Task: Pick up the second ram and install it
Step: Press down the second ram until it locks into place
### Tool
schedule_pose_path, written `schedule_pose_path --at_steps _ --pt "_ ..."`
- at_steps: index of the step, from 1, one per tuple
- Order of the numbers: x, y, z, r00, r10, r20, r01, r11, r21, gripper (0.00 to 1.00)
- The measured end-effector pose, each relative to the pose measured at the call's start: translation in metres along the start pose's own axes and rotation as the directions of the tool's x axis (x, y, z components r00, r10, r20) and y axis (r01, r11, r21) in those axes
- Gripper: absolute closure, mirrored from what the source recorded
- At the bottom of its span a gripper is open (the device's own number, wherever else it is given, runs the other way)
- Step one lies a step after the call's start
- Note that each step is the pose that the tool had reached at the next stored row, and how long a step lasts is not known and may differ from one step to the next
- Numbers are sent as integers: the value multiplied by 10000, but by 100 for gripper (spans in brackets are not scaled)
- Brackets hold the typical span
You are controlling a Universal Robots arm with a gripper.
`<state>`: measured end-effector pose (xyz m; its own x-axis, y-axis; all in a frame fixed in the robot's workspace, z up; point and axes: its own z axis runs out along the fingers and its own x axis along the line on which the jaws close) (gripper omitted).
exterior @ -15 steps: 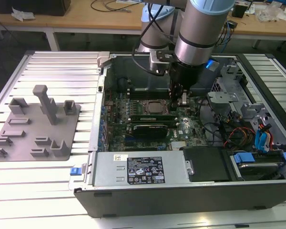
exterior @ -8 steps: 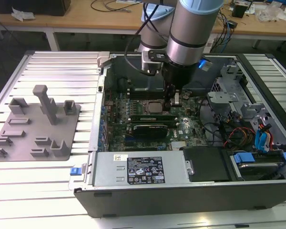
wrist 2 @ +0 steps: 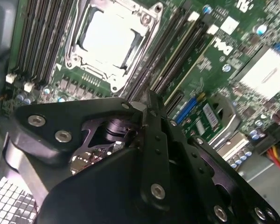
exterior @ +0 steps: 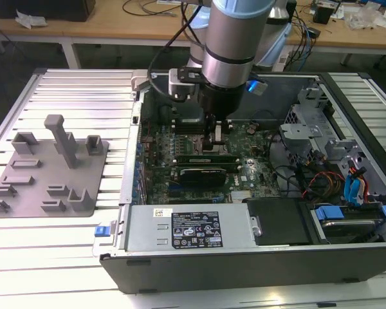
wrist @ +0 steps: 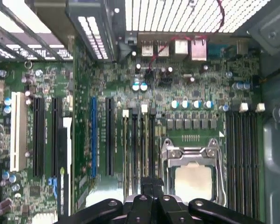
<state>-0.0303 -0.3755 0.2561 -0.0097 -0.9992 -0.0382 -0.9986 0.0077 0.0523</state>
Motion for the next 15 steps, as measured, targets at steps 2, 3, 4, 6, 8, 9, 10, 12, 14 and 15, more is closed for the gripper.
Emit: schedule_pose_path --at_steps 2,3,4,6,8,9,10,12,14,15 --pt "1 77 5 10000 0 -1 0 10000 5 92" --pt "1 96 6 10000 0 0 0 10000 4 92" --pt "2 127 8 10000 -1 0 1 10000 5 92" --pt "2 185 11 10000 -1 -1 1 10000 6 92" --pt "2 211 13 10000 -2 -1 2 10000 6 92" --pt "2 211 13 10000 -2 -1 2 10000 7 92" --pt "2 211 13 10000 -2 -1 2 10000 6 92" --pt "4 225 32 10000 0 -1 0 10000 11 92" --pt "6 230 88 10000 -3 0 3 10000 20 92" --pt "6 229 104 10000 -3 -1 3 10000 20 92"
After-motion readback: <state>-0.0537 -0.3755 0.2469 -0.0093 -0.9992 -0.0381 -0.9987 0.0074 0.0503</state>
